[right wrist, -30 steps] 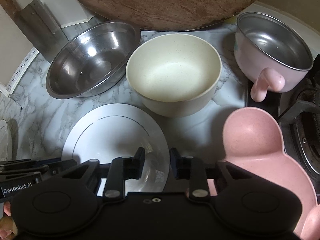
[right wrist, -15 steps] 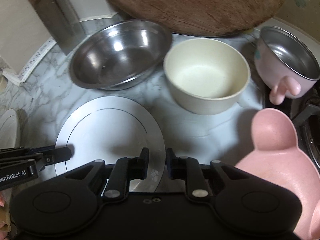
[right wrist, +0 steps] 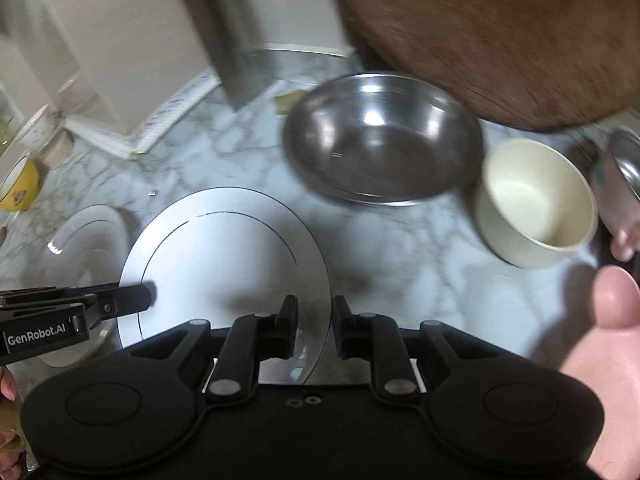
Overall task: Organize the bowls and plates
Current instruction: 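Carry the small plate with the left gripper onto the large white plate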
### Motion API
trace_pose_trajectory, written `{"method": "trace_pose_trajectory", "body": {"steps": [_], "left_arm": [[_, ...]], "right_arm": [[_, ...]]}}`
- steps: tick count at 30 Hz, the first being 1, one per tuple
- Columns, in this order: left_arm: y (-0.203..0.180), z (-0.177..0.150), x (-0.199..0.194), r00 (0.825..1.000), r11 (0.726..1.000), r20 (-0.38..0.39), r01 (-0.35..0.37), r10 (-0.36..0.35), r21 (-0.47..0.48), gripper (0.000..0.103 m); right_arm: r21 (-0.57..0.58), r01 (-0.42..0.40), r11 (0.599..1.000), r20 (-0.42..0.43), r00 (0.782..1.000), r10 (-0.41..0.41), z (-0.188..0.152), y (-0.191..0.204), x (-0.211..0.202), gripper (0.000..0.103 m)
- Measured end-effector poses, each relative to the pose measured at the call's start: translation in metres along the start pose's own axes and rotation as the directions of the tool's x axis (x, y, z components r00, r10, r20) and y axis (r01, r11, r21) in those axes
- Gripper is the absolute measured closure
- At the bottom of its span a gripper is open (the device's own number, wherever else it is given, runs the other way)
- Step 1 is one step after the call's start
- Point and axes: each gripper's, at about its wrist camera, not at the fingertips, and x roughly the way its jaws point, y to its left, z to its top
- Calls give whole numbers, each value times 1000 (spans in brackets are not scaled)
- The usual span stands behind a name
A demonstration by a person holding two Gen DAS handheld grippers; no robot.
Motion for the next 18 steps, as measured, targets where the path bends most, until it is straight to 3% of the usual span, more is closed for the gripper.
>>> {"method": "trace_pose_trajectory", "body": {"steps": [12,18], "left_arm": [[96,-4,-48,992,987,71,-95,105,-129,82],[134,-9,-56,986,974,64,-144,157,-172,82]], "right_arm": [[-120,-81,989,-15,997,80,15,107,24,83],[-163,-111,980,-44,993,106,18,154,43,83]]}}
